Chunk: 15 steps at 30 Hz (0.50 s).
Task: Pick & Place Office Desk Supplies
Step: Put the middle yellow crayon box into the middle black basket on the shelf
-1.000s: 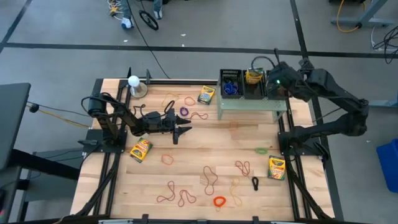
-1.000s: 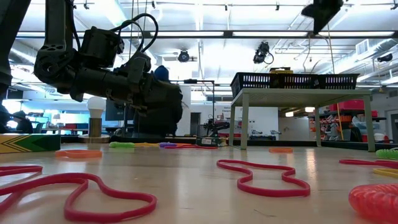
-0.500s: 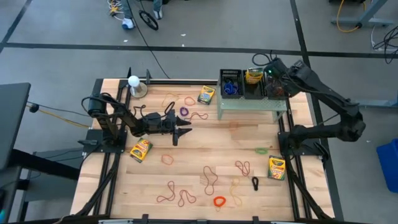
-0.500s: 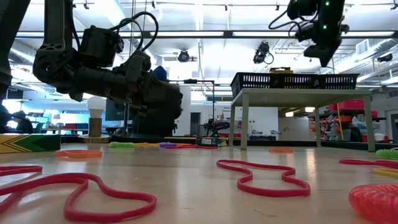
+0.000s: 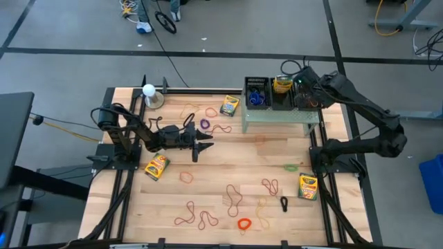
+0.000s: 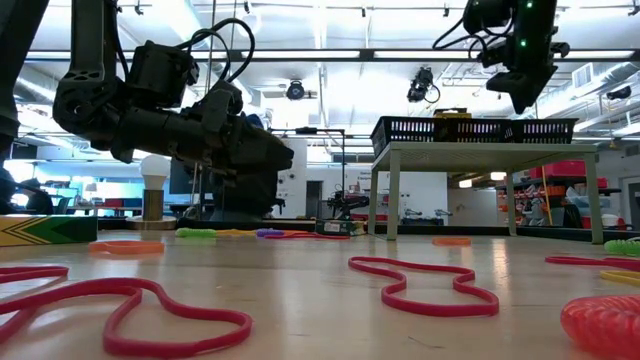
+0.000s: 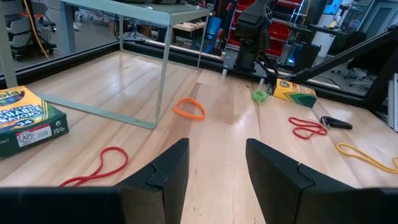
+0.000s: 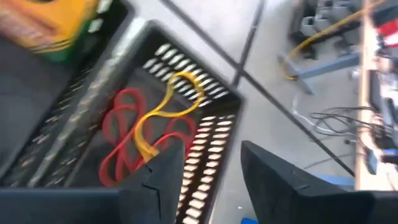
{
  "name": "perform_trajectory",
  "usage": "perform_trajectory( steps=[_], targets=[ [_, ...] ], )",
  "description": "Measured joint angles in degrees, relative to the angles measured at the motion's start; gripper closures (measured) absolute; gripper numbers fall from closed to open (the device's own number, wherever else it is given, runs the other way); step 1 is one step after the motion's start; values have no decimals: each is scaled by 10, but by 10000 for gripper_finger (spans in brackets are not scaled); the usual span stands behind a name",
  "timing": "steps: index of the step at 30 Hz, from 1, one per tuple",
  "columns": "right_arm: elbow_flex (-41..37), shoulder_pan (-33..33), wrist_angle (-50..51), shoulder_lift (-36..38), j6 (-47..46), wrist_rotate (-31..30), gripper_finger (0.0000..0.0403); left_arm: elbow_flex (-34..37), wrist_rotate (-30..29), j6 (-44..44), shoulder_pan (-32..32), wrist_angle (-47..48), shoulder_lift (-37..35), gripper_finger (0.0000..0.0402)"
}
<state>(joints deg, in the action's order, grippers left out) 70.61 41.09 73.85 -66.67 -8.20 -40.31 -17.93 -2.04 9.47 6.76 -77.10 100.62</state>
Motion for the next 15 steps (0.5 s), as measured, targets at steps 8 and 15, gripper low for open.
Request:
perform_trajectory(
  steps=[8,15],
  targets=[
    [39,-133,78,3,-64,72,327,0,0,-6,0,6,0,236],
    [37,-308,56,12,-161,72,385,0,-7,-11,0,4,0,236]
  ],
)
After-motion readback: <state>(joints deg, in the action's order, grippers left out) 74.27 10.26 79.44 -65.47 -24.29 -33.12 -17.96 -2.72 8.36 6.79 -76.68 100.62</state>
